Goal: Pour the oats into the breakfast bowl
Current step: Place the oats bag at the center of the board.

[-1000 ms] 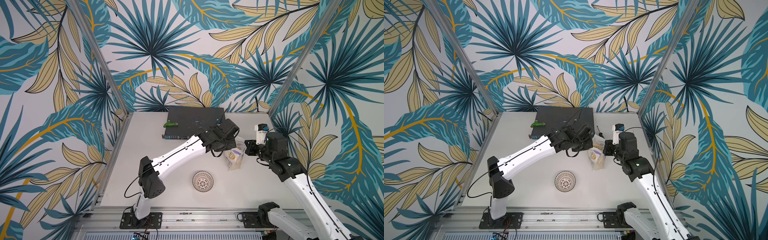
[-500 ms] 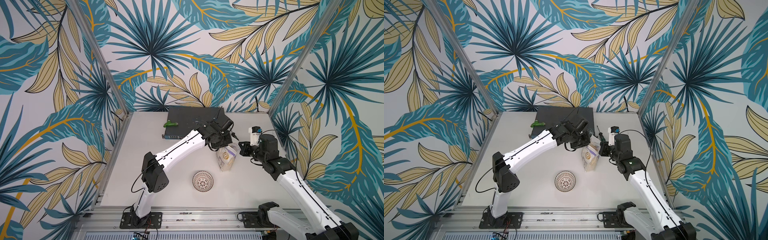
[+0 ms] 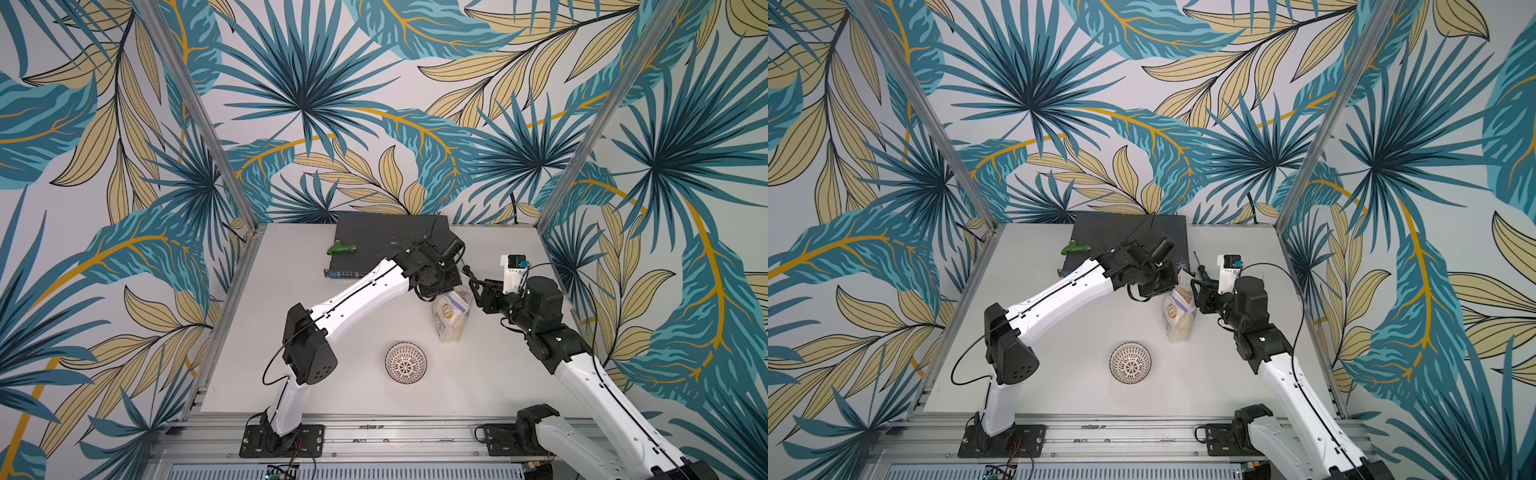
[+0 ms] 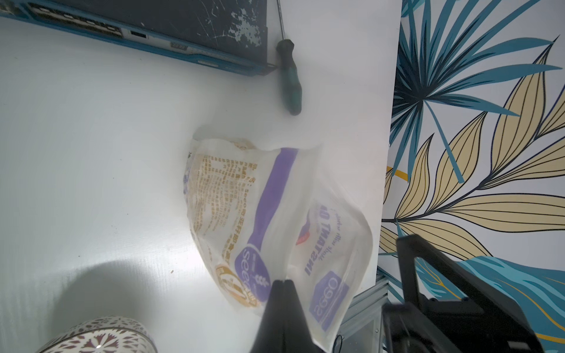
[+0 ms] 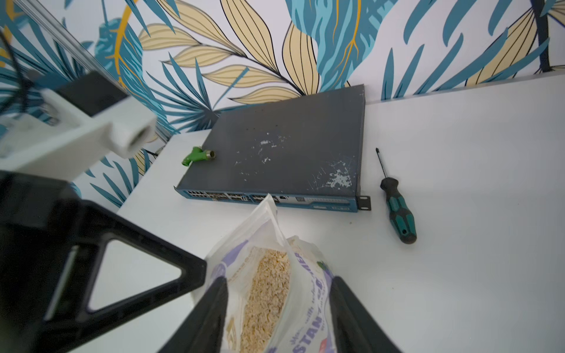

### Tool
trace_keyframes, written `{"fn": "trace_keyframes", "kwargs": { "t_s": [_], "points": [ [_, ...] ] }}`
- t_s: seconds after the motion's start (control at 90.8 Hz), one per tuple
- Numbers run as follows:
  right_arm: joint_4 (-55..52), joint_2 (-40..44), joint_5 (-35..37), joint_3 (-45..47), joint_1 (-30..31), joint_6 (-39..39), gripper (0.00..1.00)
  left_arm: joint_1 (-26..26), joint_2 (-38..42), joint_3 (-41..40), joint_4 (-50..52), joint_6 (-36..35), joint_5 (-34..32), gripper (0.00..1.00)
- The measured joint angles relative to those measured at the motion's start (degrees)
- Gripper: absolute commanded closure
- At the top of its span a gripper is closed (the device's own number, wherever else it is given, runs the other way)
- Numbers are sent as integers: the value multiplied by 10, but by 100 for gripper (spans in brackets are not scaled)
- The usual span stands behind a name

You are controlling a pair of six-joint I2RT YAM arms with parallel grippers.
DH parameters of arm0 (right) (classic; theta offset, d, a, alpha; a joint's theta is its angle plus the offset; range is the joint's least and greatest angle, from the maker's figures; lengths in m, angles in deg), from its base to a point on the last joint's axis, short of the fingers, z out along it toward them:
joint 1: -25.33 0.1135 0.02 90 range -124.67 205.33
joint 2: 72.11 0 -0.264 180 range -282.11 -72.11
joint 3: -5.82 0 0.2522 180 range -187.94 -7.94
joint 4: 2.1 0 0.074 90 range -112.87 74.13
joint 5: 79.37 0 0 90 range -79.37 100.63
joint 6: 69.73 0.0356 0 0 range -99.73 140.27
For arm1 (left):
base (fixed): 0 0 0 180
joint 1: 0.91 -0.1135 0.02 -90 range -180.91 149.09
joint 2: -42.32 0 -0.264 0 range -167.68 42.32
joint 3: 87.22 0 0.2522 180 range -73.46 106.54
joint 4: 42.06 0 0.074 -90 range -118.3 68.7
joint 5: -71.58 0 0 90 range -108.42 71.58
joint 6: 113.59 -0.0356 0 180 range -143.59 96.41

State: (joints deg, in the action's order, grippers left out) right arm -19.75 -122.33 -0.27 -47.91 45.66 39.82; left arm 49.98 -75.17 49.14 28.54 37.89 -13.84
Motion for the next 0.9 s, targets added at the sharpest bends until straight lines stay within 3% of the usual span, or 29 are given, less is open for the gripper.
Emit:
{"fn": "trace_keyframes", "kwargs": {
  "t_s": [0.066, 0.297, 0.485, 0.903],
  "points": [
    [15, 34, -3, 19, 0, -2, 1, 0, 0, 0, 0, 7, 4, 100],
    [45, 148, -16, 113, 10, 21, 0, 0, 0, -4, -5, 37, -1, 100],
    [58, 170, 9, 161, 72, 32, 0, 0, 2, -9, -16, 74, -19, 100],
    [210, 140, 208, 308, 230, 54, 0, -1, 2, 5, 8, 113, -41, 100]
  ]
}}
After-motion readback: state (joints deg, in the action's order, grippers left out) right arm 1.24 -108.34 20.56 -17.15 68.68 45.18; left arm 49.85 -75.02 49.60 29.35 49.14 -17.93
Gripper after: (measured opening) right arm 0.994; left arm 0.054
